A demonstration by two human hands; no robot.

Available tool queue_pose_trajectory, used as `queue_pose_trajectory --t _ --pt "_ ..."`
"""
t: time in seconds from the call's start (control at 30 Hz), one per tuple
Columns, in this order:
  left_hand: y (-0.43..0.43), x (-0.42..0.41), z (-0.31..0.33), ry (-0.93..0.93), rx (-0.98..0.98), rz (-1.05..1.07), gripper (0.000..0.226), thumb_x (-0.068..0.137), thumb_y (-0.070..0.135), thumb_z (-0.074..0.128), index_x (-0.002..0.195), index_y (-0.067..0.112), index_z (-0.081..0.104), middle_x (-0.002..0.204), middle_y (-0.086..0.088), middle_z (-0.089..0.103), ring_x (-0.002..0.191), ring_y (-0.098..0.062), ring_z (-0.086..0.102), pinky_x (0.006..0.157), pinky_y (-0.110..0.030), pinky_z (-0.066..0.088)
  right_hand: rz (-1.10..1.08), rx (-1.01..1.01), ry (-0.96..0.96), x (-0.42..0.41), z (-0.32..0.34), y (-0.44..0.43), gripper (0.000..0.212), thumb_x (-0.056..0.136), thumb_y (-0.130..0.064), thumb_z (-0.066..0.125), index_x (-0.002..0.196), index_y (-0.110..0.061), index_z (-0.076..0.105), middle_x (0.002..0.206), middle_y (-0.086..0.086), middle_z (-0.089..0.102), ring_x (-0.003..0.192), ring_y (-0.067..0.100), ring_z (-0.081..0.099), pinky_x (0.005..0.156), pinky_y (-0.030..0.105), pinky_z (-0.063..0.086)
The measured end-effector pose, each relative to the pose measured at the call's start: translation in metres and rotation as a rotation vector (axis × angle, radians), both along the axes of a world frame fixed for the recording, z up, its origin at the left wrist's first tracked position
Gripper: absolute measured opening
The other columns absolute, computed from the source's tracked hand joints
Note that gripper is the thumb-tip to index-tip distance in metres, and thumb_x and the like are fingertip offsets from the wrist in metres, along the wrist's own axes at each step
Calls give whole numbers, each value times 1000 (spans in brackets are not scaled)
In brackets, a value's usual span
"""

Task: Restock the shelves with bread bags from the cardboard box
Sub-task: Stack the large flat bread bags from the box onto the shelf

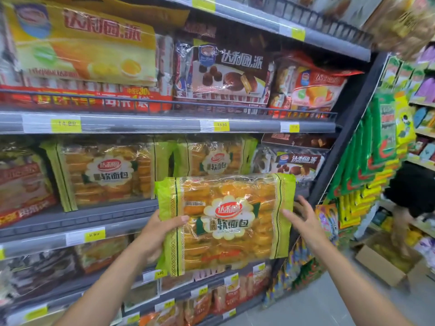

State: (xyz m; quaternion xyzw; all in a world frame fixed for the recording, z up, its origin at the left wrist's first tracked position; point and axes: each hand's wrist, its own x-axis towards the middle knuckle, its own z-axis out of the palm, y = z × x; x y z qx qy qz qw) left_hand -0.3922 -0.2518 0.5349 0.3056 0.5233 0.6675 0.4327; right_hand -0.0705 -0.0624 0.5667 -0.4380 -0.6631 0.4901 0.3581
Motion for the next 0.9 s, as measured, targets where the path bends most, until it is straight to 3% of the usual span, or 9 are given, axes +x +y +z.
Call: queue_pose_trajectory --t 0.13,0.23,0.37,0.5,0.57,0.63,0.77,0.83,0.9 --pt "19 -13 4 -19 -8 13 123 25 50 103 133 11 60 112 -11 77 103 -28 73 94 -48 55 193 -116 -25 -16 -21 28 112 31 -75 91 125 -22 62 109 -9 77 100 10 73 90 35 55" --pt "42 -23 9 -38 -21 56 125 30 47 103 139 11 54 122 -15 73 113 -36 69 104 -57 50 197 -81 -88 -34 -18 51 82 49 -66 91 118 -32 63 110 -11 75 101 7 71 90 30 53" --pt "84 -41 23 29 -3 142 133 41 50 102 152 19 37 142 -12 60 129 -33 59 113 -58 42 212 -40 -99 -57 -5 93 38 82 -41 79 115 -35 60 113 -15 69 100 1 65 74 16 48" --pt "131 -63 33 103 -5 234 128 43 58 99 150 20 41 142 -8 61 129 -31 59 113 -57 42 194 27 -119 -82 6 150 79 75 -55 80 141 -20 53 134 -6 62 121 16 59 98 34 47" --pt "147 -61 49 145 -25 281 90 59 50 96 131 16 55 124 -2 70 118 -22 65 112 -47 42 177 66 -128 -95 12 174 107 69 -65 81 153 -15 39 155 2 46 139 23 46 113 43 39" --pt "163 -65 53 166 -93 325 59 76 38 87 121 12 58 115 4 66 114 -19 61 105 -35 38 157 112 -110 -107 16 193 107 78 -55 80 159 -11 25 164 5 29 149 25 31 119 43 29" --pt "185 -82 48 236 -230 421 119 59 62 90 146 -5 45 142 -12 57 129 -27 54 110 -37 39 133 136 -102 -132 19 219 86 81 -40 81 150 -8 39 145 -3 48 131 15 45 106 30 35" --pt "192 -84 41 259 -251 459 114 67 53 89 152 0 34 144 -14 56 130 -30 54 112 -40 42 115 138 -125 -142 10 223 83 76 -49 82 138 -8 47 140 -2 54 125 15 51 104 31 40" --pt "198 -84 24 303 -266 479 99 73 45 88 150 6 39 131 -8 65 126 -30 60 106 -38 46 140 124 -136 -149 -9 229 102 70 -62 82 144 -5 43 148 8 51 135 23 48 111 39 40"
